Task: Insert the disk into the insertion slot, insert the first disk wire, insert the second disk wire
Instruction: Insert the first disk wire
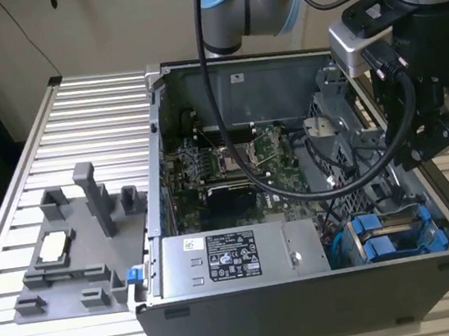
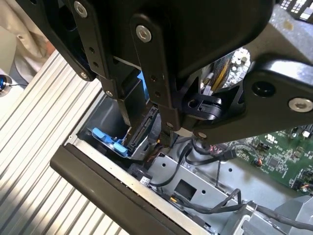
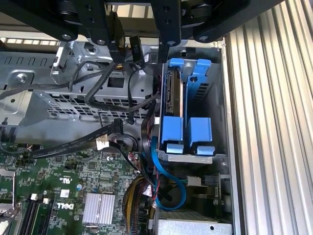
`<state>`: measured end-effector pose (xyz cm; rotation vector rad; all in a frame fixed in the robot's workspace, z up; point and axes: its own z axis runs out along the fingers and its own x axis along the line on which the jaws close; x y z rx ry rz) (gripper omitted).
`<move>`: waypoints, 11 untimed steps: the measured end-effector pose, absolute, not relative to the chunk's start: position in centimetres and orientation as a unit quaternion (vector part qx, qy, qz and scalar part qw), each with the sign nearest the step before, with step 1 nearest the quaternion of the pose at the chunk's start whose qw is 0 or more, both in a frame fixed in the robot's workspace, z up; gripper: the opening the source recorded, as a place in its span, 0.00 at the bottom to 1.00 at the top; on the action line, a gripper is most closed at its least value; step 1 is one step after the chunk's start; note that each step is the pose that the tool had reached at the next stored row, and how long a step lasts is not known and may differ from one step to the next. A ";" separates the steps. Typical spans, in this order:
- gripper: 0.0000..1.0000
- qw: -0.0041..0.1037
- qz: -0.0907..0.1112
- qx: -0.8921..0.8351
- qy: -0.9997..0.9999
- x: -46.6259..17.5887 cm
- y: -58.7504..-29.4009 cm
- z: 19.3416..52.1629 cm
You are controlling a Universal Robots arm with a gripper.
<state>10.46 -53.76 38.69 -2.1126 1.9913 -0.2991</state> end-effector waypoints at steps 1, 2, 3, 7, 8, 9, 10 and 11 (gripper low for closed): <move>0.38 0.111 -0.102 -0.719 0.678 10.5 -53.8 38.7; 0.38 0.111 -0.102 -0.719 0.678 10.5 -53.8 38.7; 0.32 0.111 -0.102 -0.719 0.678 10.5 -53.8 38.7; 0.19 0.111 -0.102 -0.719 0.678 10.5 -53.8 38.7; 0.19 0.111 -0.102 -0.719 0.678 10.5 -53.8 38.7; 0.19 0.111 -0.102 -0.719 0.678 10.5 -53.8 38.7; 0.19 0.111 -0.102 -0.719 0.678 10.5 -53.8 38.7; 0.19 0.111 -0.102 -0.719 0.678 10.5 -53.8 38.7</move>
